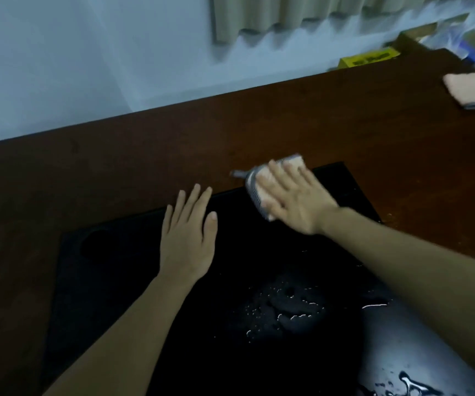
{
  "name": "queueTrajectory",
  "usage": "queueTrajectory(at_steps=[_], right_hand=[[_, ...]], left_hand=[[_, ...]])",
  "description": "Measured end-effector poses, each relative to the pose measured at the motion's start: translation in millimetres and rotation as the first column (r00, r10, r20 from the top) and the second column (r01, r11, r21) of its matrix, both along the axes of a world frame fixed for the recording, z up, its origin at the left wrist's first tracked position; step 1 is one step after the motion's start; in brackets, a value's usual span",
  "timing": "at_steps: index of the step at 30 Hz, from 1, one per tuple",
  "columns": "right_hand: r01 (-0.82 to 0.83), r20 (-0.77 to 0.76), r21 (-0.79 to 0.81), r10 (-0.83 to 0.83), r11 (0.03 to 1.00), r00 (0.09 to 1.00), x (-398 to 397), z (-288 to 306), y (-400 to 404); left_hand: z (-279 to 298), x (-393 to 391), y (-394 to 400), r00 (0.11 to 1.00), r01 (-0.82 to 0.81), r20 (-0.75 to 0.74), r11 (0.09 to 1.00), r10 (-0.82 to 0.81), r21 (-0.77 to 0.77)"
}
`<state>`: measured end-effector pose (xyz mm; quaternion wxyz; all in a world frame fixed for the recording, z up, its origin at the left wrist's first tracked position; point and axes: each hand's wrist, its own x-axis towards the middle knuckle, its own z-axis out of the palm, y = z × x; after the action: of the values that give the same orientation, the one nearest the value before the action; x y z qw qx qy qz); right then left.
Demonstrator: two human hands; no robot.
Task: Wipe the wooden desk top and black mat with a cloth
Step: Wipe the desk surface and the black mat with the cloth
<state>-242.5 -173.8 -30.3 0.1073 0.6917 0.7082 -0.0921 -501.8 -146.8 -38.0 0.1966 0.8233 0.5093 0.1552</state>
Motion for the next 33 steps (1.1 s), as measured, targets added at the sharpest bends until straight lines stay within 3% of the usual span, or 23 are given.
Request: queueTrajectory(at_steps=[4,8,10,13,18,20,22,27,30,33], right_hand=[[0.133,-0.05,-0.106,-0.139,0.985,0.989,45.8,5.9,42.3],[0.18,-0.062,-0.071,-0.184,0.981,0.981,35.6,4.7,34.7],[0.111,-0.059,-0.037,-0.113,0.993,0.992,18.1,2.0,9.4],[-0.129,-0.123,0.059,0.136,0.99,0.983,-2.9,-4.1,-48.3],[-0.369,-0.166,0.006,0.364,0.93,0.916,32.8,-2.4,-72.3],[-0.323,-0.079,0.051,0.326,0.945,0.942,59.4,-4.3,-42.0],[-0.161,-0.006,0.033,0.162,0.986,0.987,84.6,-5.3,-1.4],[0.186,-0.117,-0.075,-0.194,0.98,0.974,95.9,1.3,67.4],[0.21,-0.107,-0.049,-0.214,0.976,0.971,62.9,-1.2,52.5],[0.048,-0.103,0.042,-0.043,0.998,0.994,18.2,-8.0,-3.3]], left_hand=[[-2.5,11.3,5.8,0.999,-0.005,-0.041,1.0,0.004,-0.018],[-2.5,15.9,16.0,0.991,-0.064,-0.118,0.995,0.055,-0.073],[-2.9,23.8,19.3,0.984,-0.124,-0.142,0.986,0.107,-0.115],[-1.4,36.0,19.3,0.974,-0.199,-0.14,0.968,0.179,-0.151],[-6.6,42.5,12.3,0.932,-0.231,-0.303,0.971,0.2,-0.068],[-8.4,42.0,14.0,0.927,-0.228,-0.318,0.972,0.197,-0.06],[-9.7,39.8,17.8,0.935,-0.202,-0.313,0.976,0.169,-0.078],[-13.8,35.2,20.2,0.941,-0.187,-0.298,0.98,0.16,-0.065],[-13.4,34.6,19.7,0.944,-0.181,-0.293,0.981,0.152,-0.072],[-9.7,37.7,17.7,0.937,-0.207,-0.304,0.975,0.173,-0.083]])
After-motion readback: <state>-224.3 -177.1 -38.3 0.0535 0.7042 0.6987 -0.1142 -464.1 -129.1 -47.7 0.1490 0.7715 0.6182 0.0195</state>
